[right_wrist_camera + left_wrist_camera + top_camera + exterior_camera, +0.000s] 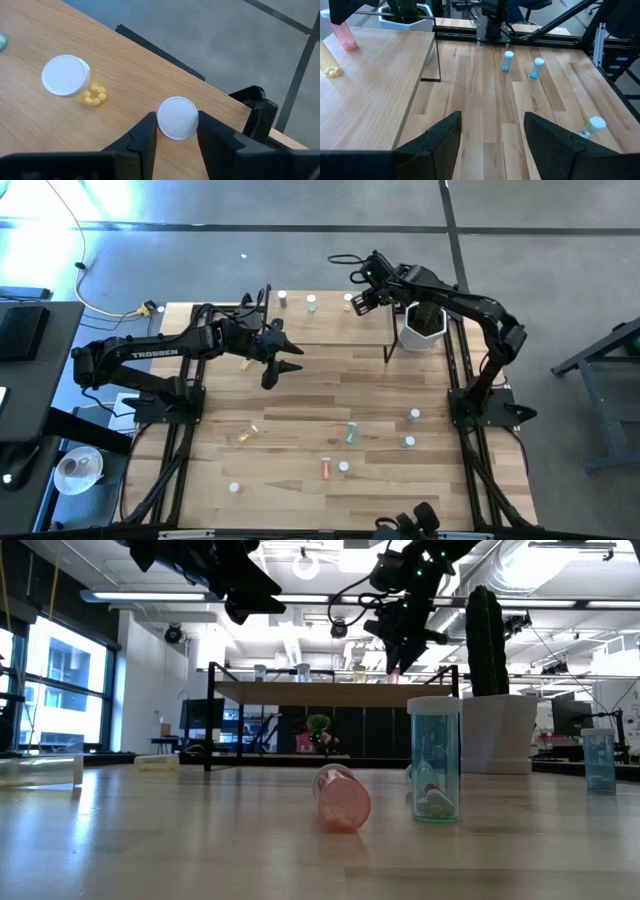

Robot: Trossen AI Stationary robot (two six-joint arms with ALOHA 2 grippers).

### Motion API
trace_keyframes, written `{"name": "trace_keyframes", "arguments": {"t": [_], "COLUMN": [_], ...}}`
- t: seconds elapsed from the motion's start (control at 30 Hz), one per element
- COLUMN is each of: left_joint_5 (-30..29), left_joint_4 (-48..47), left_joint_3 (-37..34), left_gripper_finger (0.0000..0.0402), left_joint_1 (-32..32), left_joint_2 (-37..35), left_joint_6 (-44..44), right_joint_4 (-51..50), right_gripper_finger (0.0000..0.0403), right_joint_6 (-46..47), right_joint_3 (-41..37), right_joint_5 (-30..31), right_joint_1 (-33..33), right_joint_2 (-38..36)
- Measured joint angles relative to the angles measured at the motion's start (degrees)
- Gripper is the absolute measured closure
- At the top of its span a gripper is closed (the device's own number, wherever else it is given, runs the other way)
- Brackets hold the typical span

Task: Pick and place medicine bottles onto shelf by color
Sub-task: Adjust the pink pill bottle on the shelf

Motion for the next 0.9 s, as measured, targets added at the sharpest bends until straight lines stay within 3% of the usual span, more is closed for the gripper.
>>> {"name": "trace_keyframes", "arguments": {"t": [0.6, 0.9], "left_joint_5": [0.0, -0.2], "left_joint_4": [-0.2, -0.2], "left_joint_3": [0.0, 0.0], "left_gripper_finger": [0.0197, 0.0197], "left_joint_1": [0.0, 0.0], "left_joint_2": [0.0, 0.0], "left_joint_6": [0.0, 0.0], "right_joint_4": [-5.4, -5.1], "right_gripper_finger": [0.0286, 0.0286], "right_joint_6": [-1.0, -1.5], "right_joint_3": [0.0, 0.0], "right_joint_5": [5.5, 5.3], "right_joint_1": [2.6, 2.6], "right_joint_2": [-0.6, -0.6]}}
